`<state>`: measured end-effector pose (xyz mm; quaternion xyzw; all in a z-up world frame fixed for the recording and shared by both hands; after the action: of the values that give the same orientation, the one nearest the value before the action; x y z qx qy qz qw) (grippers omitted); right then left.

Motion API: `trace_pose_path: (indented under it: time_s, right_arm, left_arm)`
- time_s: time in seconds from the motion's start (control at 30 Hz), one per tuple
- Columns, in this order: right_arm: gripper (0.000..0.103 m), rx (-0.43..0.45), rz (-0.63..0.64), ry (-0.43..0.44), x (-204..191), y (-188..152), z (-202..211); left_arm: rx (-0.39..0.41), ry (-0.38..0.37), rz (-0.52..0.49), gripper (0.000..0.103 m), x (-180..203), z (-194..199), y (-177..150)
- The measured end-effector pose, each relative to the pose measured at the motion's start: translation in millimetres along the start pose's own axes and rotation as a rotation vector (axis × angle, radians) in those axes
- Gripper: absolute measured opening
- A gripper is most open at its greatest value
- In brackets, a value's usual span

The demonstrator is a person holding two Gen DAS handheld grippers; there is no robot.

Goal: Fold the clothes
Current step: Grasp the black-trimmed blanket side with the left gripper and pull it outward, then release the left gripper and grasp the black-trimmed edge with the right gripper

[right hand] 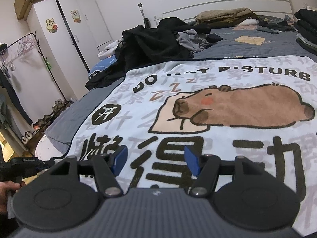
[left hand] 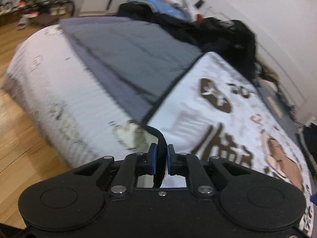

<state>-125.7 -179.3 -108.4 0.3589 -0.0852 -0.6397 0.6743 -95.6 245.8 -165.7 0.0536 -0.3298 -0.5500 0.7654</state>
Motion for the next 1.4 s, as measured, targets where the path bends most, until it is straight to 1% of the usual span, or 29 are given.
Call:
trace_pose_path:
  time_s: [0.03,0.13,0.27,0.37,0.43,0.47,0.57,0.67,0.73,0.77,0.83,0.87,0.9,0.93,0.97,1.03,1.1,1.17,1.23,1.3,1.4]
  right_arm:
    - [0.063,0.001,-0.002,0.0,1,0,1]
    - [0.063,-0.001,-0.005,0.0,1,-1,1]
    - [0.063,-0.006,-0.003,0.0,1,-3,2]
    - [0.063,-0.014,-0.013,-0.005,6,-6,2]
    - [0.063,-0.02,-0.024,-0.011,11,-8,2]
    - [0.063,-0.024,-0.029,-0.013,13,-9,2]
    - [0.063,-0.033,-0.045,-0.021,20,-13,2]
    - [0.063,-0.046,-0.063,-0.03,27,-16,1]
    - [0.063,-0.056,-0.065,-0.034,30,-19,0]
    - [0.063,-0.061,-0.066,-0.036,32,-20,-1]
    - [0.063,-0.075,-0.075,-0.026,34,-22,-4]
    - [0.063,-0.084,-0.081,-0.018,35,-23,-6]
    - [0.063,-0.091,-0.087,-0.01,35,-24,-7]
    - [0.063,-0.101,-0.092,0.002,34,-25,-8]
    - [0.063,-0.109,-0.096,0.01,34,-26,-10]
    - [0.063,-0.124,-0.108,0.033,32,-27,-14]
    - [0.063,-0.151,-0.127,0.079,26,-28,-21]
    - [0.063,-0.179,-0.145,0.123,19,-29,-28]
    - [0.063,-0.208,-0.149,0.146,9,-31,-37]
    - [0.063,-0.235,-0.127,0.161,-5,-33,-47]
    - [0.063,-0.273,-0.095,0.185,-25,-36,-63]
  left_arm:
    - [0.005,-0.024,-0.017,0.01,7,1,-1]
    - [0.025,-0.132,-0.095,0.01,39,4,-4]
    - [0.003,-0.248,-0.236,0.01,92,2,-21]
    - [-0.053,-0.289,-0.352,0.009,131,-11,-43]
    - [-0.101,-0.317,-0.407,0.005,151,-22,-60]
    - [-0.125,-0.329,-0.436,0.005,160,-29,-68]
    - [-0.188,-0.3,-0.504,0.005,179,-52,-88]
    - [-0.24,-0.203,-0.529,0.005,183,-76,-98]
    - [-0.279,-0.113,-0.528,0.007,182,-89,-100]
    - [-0.289,-0.09,-0.537,0.01,179,-91,-102]
    - [-0.298,-0.097,-0.568,0.011,181,-87,-105]
    - [-0.296,-0.112,-0.574,0.021,184,-83,-106]
    - [-0.294,-0.127,-0.579,0.041,187,-80,-106]
    - [-0.27,-0.143,-0.581,0.049,189,-71,-105]
    - [-0.23,-0.161,-0.583,0.054,190,-62,-100]
    - [-0.172,-0.179,-0.556,0.054,188,-49,-85]
    - [-0.137,-0.176,-0.498,0.054,179,-42,-69]
    - [-0.098,-0.144,-0.451,0.054,169,-38,-54]
    - [-0.063,-0.11,-0.407,0.054,161,-34,-43]
    - [-0.031,-0.109,-0.361,0.055,156,-28,-35]
    - [-0.002,-0.128,-0.358,0.056,157,-21,-30]
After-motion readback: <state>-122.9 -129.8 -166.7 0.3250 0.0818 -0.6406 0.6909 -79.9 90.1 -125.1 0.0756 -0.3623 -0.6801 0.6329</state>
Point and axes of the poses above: each gripper's, at about its wrist camera, not at the fingertips, and z roughly against the way its jaws point, x to its right, y to its top, the point moved 9 cm from there along -z, roughly the way its jaws point, and after that the axes turned 15 degrees about -x, right-handed, at the moved point
